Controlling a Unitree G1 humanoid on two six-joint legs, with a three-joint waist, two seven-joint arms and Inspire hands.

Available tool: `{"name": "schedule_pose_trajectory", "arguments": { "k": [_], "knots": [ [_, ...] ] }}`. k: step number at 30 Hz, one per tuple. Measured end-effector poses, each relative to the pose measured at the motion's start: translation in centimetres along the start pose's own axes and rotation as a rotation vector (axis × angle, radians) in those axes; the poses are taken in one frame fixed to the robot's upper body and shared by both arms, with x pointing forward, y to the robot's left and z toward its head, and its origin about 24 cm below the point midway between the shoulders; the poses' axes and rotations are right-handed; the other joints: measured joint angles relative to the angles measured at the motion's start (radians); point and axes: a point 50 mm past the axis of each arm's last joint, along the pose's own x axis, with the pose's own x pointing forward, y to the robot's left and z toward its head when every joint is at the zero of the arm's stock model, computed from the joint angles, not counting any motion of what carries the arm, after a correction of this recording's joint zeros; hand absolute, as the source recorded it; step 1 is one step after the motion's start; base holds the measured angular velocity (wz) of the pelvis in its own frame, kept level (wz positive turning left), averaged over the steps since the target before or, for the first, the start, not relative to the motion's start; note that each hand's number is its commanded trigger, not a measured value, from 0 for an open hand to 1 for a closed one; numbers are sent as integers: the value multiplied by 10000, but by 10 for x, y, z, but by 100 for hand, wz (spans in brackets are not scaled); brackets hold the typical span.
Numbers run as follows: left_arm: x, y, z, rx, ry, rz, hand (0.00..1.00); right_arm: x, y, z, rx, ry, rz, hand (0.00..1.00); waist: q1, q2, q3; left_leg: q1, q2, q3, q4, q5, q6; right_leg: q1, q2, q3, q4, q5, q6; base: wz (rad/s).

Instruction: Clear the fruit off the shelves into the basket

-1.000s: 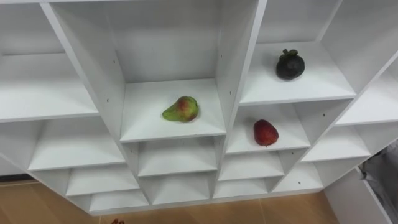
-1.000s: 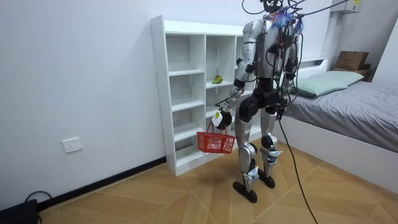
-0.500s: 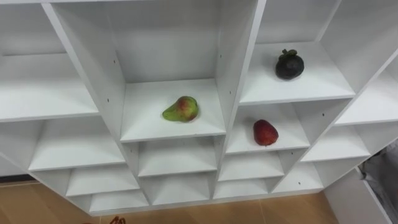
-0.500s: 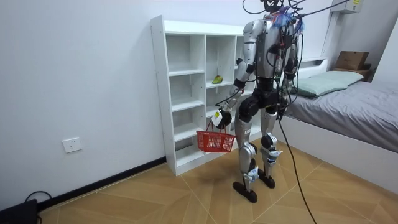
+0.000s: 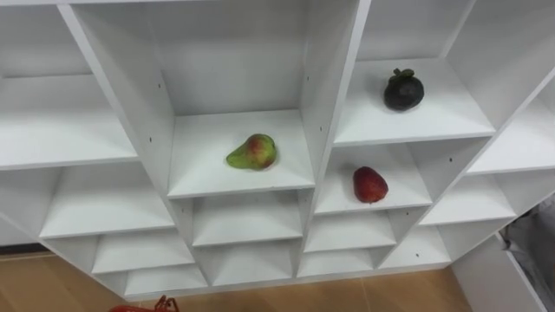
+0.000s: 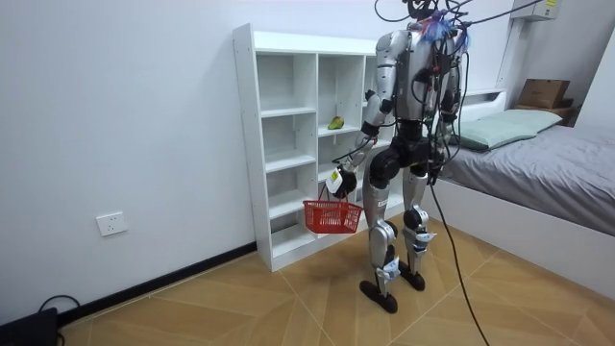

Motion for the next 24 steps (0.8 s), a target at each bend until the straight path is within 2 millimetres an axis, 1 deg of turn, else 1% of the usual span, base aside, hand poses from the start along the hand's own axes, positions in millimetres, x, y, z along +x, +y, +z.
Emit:
{"name": "schedule_pose_trajectory", "arguments": {
  "k": [6, 10, 12, 14, 15, 17, 18, 19, 20, 24],
  "knots": [
    [0, -1, 2, -5, -100, -38, 100, 1, 1, 7, -259, -334, -11, 0, -19, -19, 13, 40, 4, 39, 0, 0, 0, 3, 0, 42, 4, -1, 1, -2],
    [0, -1, 3, -1, -244, -63, 100, 0, 0, 12, -250, -770, -317, 0, -30, -25, 14, 36, 6, 55, -1, -1, 0, -17, 0, 53, -12, -2, 3, 0],
    [0, -1, 5, -6, -306, -76, 100, -2, 0, 21, -487, -1338, -370, 0, -37, -49, 17, 36, 9, 97, -1, 0, 0, -27, 4, 76, -2, -1, 2, -4],
    [1, -1, 8, -30, -450, -111, 100, -5, 2, 36, -728, -2229, -433, 0, -36, -41, 17, 58, 14, 171, -1, 0, 0, -33, 14, 157, 43, 10, 4, -8],
    [1, -1, 8, -39, -503, -113, 100, -6, 2, 41, -797, -2468, -431, 0, -28, -41, 18, 72, 18, 213, -1, 0, 0, -37, 19, 191, 56, 11, 3, -14],
    [1, 0, 11, -53, -666, -226, 100, -15, 4, 60, -1038, -3685, -468, 0, -37, -44, 14, 81, 20, 267, -3, 0, 0, -113, 20, 285, 134, 10, 5, -13],
    [1, 0, 12, -58, -717, -248, 100, -18, 4, 65, -1164, -4032, -493, 0, -35, -44, 14, 63, 20, 285, -6, 0, 0, -150, 25, 320, 141, 10, 4, -11],
    [1, -1, 14, -36, -819, -288, 100, -25, 6, 74, -1451, -4717, -570, 0, -39, -45, 17, 45, 23, 307, -6, 0, 0, -180, 35, 365, 143, 16, 4, -9],
    [1, -1, 15, 6, -868, -346, 100, -30, 7, 81, -1666, -5226, -658, 0, -43, -49, 14, 62, 22, 327, -6, -1, 0, -174, 36, 389, 142, 18, 7, -8],
    [0, -3, 17, 69, -1002, -516, 100, -41, 7, 96, -1739, -6186, -1013, 0, -38, -45, 16, 92, 37, 433, -13, -3, -1, -183, 55, 468, 138, 47, 16, -7]
  ]
}}
